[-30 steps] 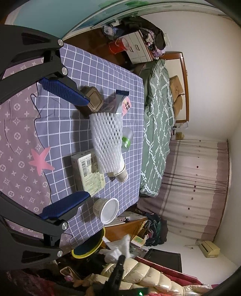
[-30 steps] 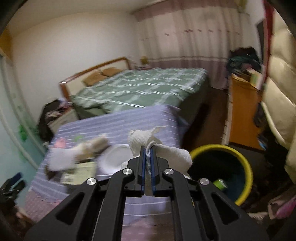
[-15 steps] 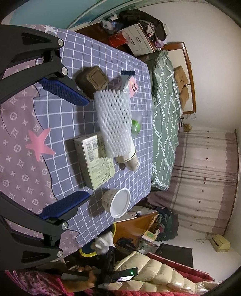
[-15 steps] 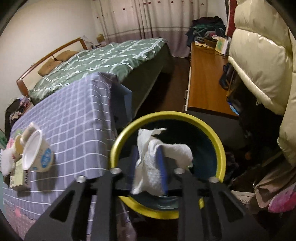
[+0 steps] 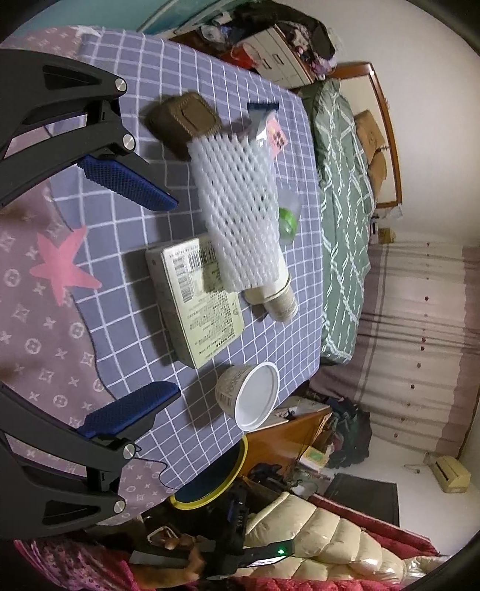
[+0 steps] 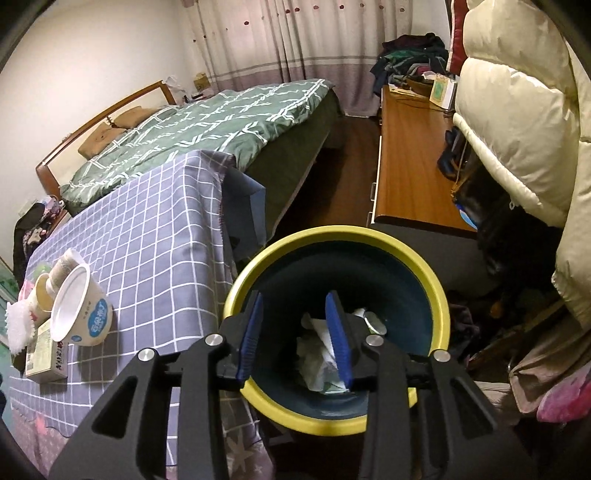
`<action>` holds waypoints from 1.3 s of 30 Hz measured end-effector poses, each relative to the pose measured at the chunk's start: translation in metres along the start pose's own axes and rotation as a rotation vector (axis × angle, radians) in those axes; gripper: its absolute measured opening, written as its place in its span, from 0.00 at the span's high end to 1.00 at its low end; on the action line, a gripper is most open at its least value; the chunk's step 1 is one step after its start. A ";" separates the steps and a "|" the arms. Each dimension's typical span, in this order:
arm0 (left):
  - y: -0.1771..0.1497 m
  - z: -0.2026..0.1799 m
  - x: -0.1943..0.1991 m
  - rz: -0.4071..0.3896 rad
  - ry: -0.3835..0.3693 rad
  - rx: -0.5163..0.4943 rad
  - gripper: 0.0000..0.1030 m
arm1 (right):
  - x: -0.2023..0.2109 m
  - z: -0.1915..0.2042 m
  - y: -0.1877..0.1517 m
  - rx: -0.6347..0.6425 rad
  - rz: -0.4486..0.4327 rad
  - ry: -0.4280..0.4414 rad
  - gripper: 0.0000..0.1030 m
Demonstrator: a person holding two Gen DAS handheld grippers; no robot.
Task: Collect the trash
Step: 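Carry the tissue with the right gripper over the bin and release, then reach the left gripper to the beige carton box and grasp it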
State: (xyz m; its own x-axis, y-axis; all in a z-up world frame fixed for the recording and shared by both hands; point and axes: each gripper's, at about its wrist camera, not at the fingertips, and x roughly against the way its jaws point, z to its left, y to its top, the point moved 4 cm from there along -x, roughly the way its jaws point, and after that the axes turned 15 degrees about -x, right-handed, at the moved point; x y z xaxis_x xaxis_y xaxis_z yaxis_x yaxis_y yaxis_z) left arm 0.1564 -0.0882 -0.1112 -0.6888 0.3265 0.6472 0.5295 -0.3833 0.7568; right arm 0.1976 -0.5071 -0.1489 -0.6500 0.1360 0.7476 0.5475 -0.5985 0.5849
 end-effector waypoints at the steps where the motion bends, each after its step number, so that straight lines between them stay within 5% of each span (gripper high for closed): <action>1: 0.000 0.001 -0.007 0.005 0.001 -0.006 0.11 | 0.000 0.001 -0.001 0.002 0.003 0.003 0.67; 15: 0.002 -0.006 -0.071 0.084 -0.146 -0.035 0.11 | -0.004 0.002 -0.002 -0.005 0.013 0.014 0.67; 19: 0.004 -0.029 -0.070 0.080 -0.224 -0.086 0.11 | -0.004 0.003 -0.005 -0.008 0.018 0.023 0.67; 24: 0.008 -0.069 -0.056 0.031 -0.417 -0.179 0.11 | -0.004 0.003 -0.005 -0.006 0.019 0.031 0.66; 29: 0.012 -0.049 -0.062 0.050 -0.342 -0.150 0.11 | -0.003 0.002 -0.005 -0.011 0.015 0.031 0.66; 39: -0.003 -0.019 -0.095 0.152 -0.317 -0.104 0.11 | -0.006 -0.002 -0.004 -0.020 0.024 0.036 0.66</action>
State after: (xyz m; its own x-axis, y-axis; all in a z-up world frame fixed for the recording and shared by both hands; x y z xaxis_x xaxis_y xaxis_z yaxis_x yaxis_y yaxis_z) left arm 0.2110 -0.1342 -0.1762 -0.4096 0.5047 0.7599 0.5495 -0.5284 0.6472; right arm 0.1980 -0.5071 -0.1568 -0.6551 0.0933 0.7497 0.5529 -0.6170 0.5600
